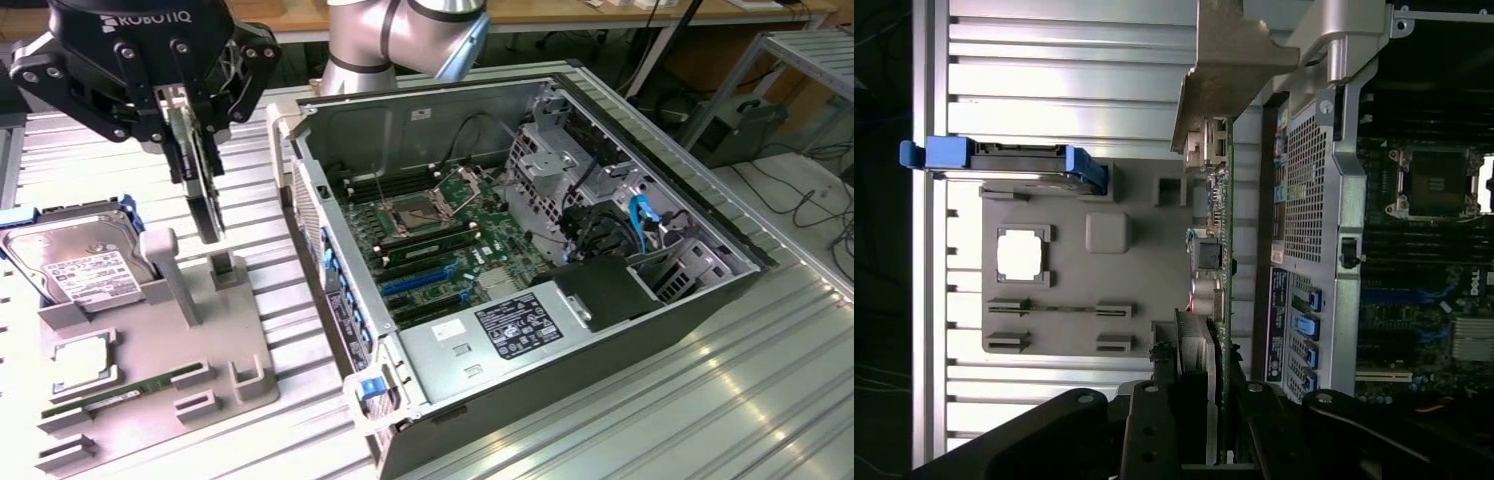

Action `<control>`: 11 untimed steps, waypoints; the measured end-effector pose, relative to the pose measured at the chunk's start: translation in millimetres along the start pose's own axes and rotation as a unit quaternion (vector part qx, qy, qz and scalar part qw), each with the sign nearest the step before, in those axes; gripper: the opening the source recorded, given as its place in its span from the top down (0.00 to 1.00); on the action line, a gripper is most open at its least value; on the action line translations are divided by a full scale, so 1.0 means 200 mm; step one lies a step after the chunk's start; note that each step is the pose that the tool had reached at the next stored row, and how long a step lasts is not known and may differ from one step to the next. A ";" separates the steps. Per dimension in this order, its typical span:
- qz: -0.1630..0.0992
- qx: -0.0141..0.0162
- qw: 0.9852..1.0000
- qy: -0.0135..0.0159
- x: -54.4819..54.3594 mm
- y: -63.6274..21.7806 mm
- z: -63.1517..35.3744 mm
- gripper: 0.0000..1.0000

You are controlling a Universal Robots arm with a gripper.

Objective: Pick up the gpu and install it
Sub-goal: 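Pick up the gpu and move the gpu toward the slot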

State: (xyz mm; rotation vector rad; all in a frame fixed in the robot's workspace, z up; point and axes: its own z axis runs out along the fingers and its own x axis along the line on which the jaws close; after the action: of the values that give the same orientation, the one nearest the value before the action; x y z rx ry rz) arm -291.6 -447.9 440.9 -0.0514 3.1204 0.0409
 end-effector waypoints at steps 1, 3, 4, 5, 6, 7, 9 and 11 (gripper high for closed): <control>0.000 0.000 1.000 0.000 0.00 0.000 0.000 0.72; 0.000 0.000 1.000 0.000 -0.01 0.000 0.000 0.72; 0.000 0.000 1.000 0.000 -0.02 -0.001 0.001 0.72; 0.000 0.000 1.000 0.000 -0.02 -0.001 0.001 0.72; 0.000 0.000 1.000 0.000 -0.03 -0.001 0.001 0.72; 0.000 0.000 1.000 0.000 -0.03 -0.001 0.001 0.72; 0.000 0.000 1.000 0.000 -0.04 -0.001 0.001 0.72; 0.000 0.000 1.000 0.000 -0.04 -0.001 0.001 0.72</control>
State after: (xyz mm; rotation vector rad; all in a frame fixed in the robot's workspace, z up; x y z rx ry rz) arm -282.8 -447.9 440.8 -0.0513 3.1202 0.0410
